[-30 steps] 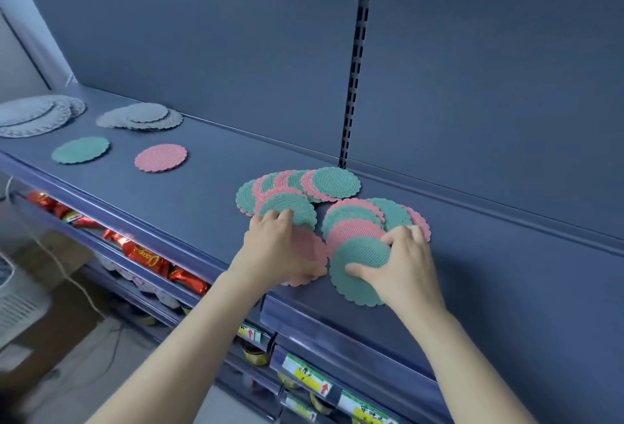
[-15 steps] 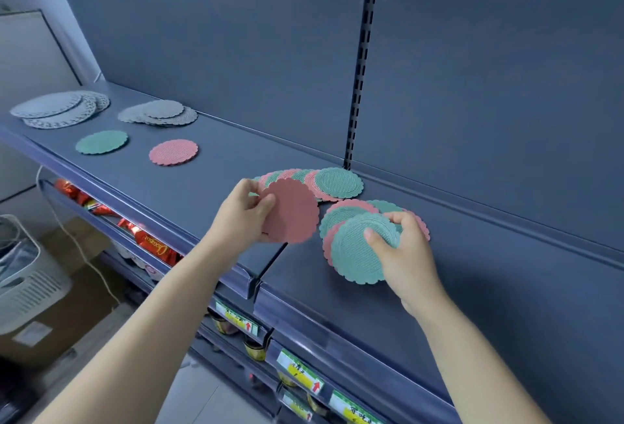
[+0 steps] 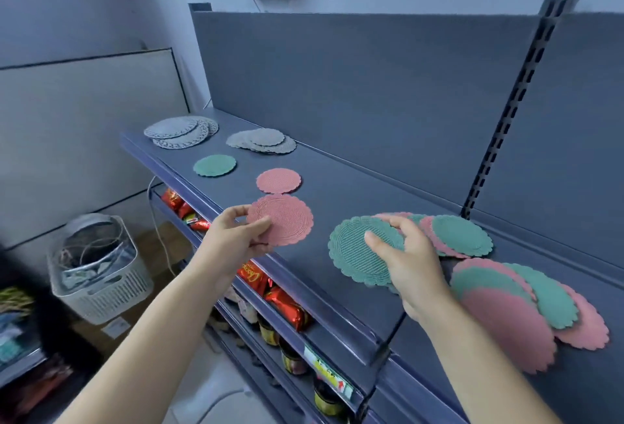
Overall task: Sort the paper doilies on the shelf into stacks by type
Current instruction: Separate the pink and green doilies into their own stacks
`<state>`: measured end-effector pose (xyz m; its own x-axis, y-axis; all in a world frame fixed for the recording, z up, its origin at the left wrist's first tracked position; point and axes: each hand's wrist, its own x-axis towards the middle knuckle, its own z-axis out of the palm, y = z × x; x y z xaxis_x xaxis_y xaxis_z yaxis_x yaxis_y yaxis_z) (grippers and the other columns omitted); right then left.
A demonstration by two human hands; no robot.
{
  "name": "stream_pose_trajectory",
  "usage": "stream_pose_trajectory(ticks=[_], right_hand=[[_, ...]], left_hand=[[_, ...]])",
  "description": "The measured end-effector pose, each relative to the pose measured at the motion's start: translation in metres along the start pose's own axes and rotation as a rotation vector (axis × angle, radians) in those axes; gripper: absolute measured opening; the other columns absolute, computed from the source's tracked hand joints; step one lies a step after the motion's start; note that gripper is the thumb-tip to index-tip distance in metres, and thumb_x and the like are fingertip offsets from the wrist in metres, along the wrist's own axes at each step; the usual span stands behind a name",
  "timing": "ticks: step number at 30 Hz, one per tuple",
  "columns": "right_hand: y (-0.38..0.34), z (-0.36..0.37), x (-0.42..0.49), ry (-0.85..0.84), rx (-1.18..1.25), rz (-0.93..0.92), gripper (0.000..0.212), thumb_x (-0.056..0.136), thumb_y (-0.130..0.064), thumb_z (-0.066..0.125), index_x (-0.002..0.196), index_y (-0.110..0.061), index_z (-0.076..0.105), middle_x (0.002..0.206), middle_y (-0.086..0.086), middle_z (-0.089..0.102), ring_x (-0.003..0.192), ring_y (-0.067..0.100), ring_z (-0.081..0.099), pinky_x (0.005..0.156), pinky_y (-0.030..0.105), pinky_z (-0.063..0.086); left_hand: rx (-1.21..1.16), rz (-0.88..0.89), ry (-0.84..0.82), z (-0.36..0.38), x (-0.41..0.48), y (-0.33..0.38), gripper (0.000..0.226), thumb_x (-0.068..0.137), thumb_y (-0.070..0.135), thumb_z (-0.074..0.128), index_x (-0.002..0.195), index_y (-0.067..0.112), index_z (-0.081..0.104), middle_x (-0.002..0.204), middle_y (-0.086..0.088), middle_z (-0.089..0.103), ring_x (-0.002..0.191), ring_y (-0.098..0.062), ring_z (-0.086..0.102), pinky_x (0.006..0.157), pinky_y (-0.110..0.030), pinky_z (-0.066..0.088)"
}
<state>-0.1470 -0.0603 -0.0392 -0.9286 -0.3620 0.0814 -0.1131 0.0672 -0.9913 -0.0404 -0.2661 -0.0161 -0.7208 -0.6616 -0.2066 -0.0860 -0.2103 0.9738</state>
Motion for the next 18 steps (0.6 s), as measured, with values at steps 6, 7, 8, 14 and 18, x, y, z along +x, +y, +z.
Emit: stream_pose_trajectory(ticks=[6, 7, 8, 14, 18], right_hand=[[-0.01, 0.11, 0.067, 0.174, 0.088, 0.041, 0.025, 0.088, -0.012, 0.063, 0.106, -0.028, 0.057, 0.108, -0.007, 0.061, 0.096, 0.014, 0.058, 0.076, 0.033, 0.051], [-0.016, 0.125, 0.077, 0.213, 0.122, 0.056, 0.029, 0.087, -0.008, 0.061, 0.107, -0.028, 0.057, 0.106, -0.006, 0.061, 0.094, 0.015, 0.059, 0.076, 0.036, 0.053], [-0.021, 0.138, 0.088, 0.255, 0.158, 0.074, 0.033, 0.086, -0.004, 0.059, 0.109, -0.028, 0.057, 0.105, -0.005, 0.061, 0.094, 0.016, 0.06, 0.078, 0.039, 0.056], [-0.026, 0.179, 0.124, 0.386, 0.117, 0.054, 0.05, 0.087, -0.001, 0.057, 0.126, -0.031, 0.046, 0.111, -0.011, 0.055, 0.104, 0.012, 0.057, 0.09, 0.047, 0.053], [-0.02, 0.196, 0.138, 0.171, -0.009, 0.107, 0.051, 0.088, -0.003, 0.061, 0.122, -0.039, 0.047, 0.124, -0.008, 0.056, 0.109, 0.01, 0.058, 0.088, 0.042, 0.055]], left_hand=[[0.046, 0.073, -0.051, -0.064, 0.11, 0.019, 0.031, 0.088, 0.008, 0.065, 0.118, 0.011, 0.059, 0.099, -0.012, 0.069, 0.062, -0.011, 0.065, 0.057, -0.021, 0.057], [0.071, 0.088, -0.073, -0.067, 0.129, 0.024, 0.03, 0.087, 0.009, 0.067, 0.117, 0.013, 0.061, 0.092, -0.009, 0.068, 0.055, -0.008, 0.062, 0.054, -0.017, 0.054], [0.093, 0.101, -0.103, -0.068, 0.148, 0.028, 0.032, 0.086, 0.009, 0.069, 0.116, 0.014, 0.062, 0.086, -0.006, 0.067, 0.05, -0.006, 0.059, 0.052, -0.015, 0.052], [0.813, 0.404, -0.245, -0.043, 0.229, 0.028, 0.045, 0.081, 0.033, 0.073, 0.123, 0.022, 0.062, 0.107, 0.009, 0.061, 0.09, -0.013, 0.062, 0.079, -0.026, 0.047], [0.728, 0.428, -0.242, -0.055, 0.245, 0.042, 0.033, 0.089, 0.052, 0.054, 0.109, 0.028, 0.064, 0.105, 0.016, 0.061, 0.09, -0.013, 0.059, 0.078, -0.028, 0.043]])
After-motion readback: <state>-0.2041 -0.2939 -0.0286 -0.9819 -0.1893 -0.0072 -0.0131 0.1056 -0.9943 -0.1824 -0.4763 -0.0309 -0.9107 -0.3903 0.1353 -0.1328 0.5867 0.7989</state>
